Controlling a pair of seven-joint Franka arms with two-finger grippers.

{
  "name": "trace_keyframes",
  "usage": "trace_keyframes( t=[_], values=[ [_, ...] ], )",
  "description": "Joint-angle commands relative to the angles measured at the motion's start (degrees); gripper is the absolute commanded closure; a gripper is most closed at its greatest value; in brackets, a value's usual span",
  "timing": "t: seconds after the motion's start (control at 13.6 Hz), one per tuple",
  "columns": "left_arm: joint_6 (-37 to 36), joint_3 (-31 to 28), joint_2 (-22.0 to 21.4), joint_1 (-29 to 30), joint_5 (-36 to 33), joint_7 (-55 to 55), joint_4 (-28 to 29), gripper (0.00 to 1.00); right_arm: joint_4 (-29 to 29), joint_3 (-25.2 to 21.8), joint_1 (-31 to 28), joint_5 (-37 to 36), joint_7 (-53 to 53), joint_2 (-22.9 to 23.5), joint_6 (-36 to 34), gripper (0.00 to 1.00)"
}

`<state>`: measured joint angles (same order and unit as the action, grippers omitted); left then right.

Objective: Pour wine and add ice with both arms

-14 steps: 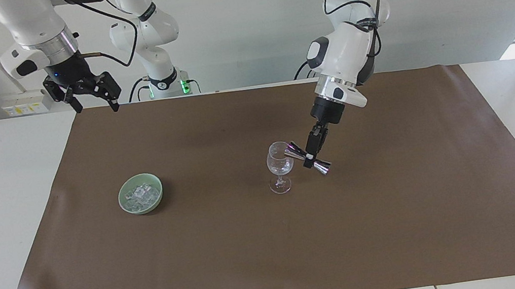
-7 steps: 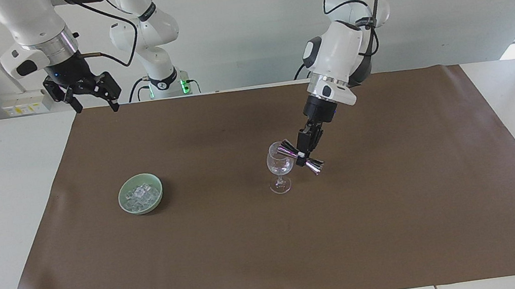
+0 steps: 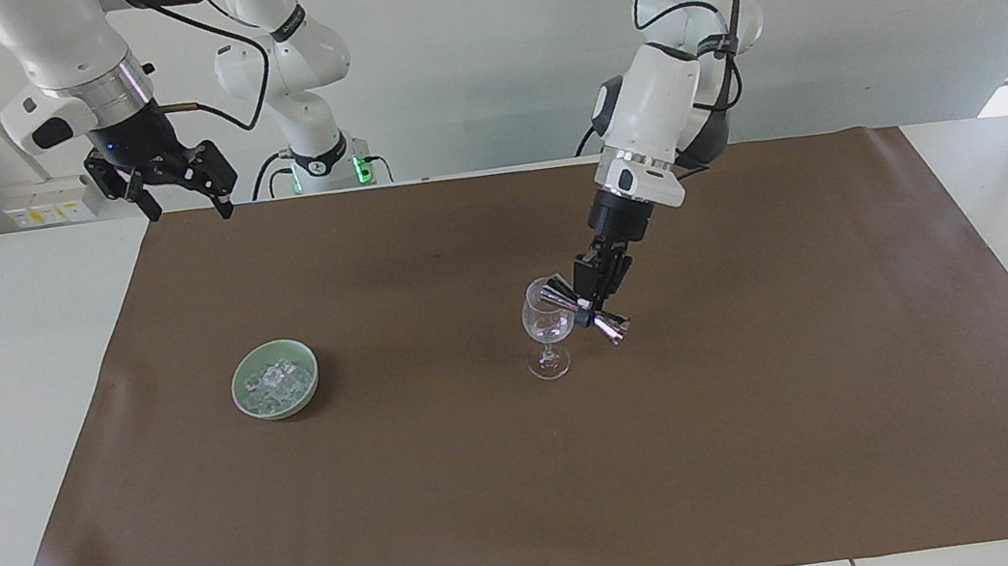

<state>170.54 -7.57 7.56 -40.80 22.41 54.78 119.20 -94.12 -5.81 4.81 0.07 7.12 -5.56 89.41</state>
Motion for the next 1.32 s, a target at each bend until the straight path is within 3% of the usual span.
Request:
trace_keyframes(
  t=[0.0, 0.22, 1.25],
  values=[
    [1.46, -0.95, -0.7, -1.03, -1.4, -0.29, 1.38, 1.0, -0.1, -0.08, 0.02, -0.16, -1.06, -0.24, -0.81, 0.0],
    [1.11, -0.96, -0.88, -1.03, -4.21, -0.82, 1.82, 1.0, -0.1, -0.17, 0.02, -0.16, -1.06, -0.24, -0.81, 0.0],
    [0.67, -0.69, -1.32, -0.86, -4.13, -0.29, 1.3, 1.0, -0.1, -0.17, 0.02, -0.16, -1.06, -0.24, -0.81, 0.0]
  ],
)
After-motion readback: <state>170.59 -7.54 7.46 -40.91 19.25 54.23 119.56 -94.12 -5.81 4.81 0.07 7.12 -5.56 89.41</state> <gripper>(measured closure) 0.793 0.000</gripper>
